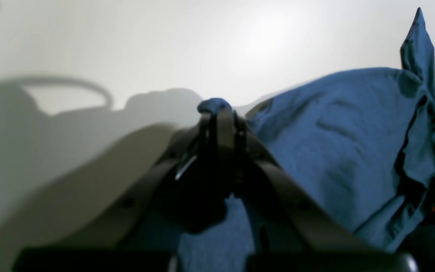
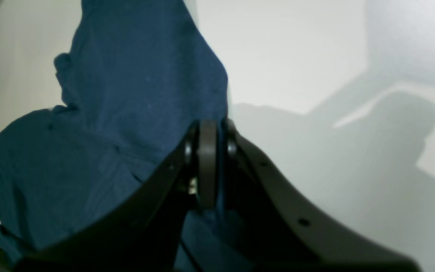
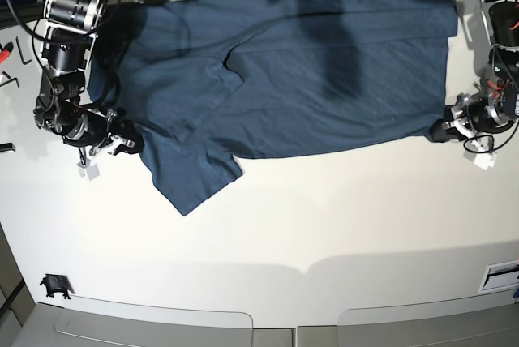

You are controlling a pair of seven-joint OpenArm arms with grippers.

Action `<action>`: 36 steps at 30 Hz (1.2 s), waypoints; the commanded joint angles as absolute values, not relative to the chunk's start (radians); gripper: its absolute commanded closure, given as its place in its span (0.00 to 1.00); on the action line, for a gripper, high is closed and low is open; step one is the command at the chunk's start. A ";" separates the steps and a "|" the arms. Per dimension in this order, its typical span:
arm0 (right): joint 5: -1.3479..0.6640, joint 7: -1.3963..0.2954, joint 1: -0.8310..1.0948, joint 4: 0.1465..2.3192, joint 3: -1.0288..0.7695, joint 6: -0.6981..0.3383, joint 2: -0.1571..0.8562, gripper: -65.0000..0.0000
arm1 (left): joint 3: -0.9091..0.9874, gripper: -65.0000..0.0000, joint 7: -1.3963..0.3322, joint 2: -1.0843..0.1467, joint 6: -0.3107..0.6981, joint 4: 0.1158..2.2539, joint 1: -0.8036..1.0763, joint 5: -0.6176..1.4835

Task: Fold the T-shirt properly
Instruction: 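Move the left gripper down to the hem corner and grasp it, then lift the shirt edge with both grippers and fold it over lengthwise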

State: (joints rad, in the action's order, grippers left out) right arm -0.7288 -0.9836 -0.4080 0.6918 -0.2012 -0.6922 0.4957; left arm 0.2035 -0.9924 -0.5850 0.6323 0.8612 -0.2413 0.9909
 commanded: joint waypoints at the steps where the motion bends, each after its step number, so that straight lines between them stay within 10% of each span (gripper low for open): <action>1: -0.744 -0.975 -0.432 0.722 -0.204 -0.698 0.516 1.00 | 0.209 1.00 -0.981 -0.614 0.638 0.887 -0.252 1.016; 19: -0.821 -1.076 -0.119 1.200 -0.306 -0.698 0.515 1.00 | 0.329 1.00 -1.033 -0.630 0.641 1.243 -0.020 1.065; 36: -1.133 -1.390 -0.057 1.224 -0.644 -0.698 0.515 1.00 | 0.512 1.00 -1.041 -0.630 0.641 1.316 0.207 1.068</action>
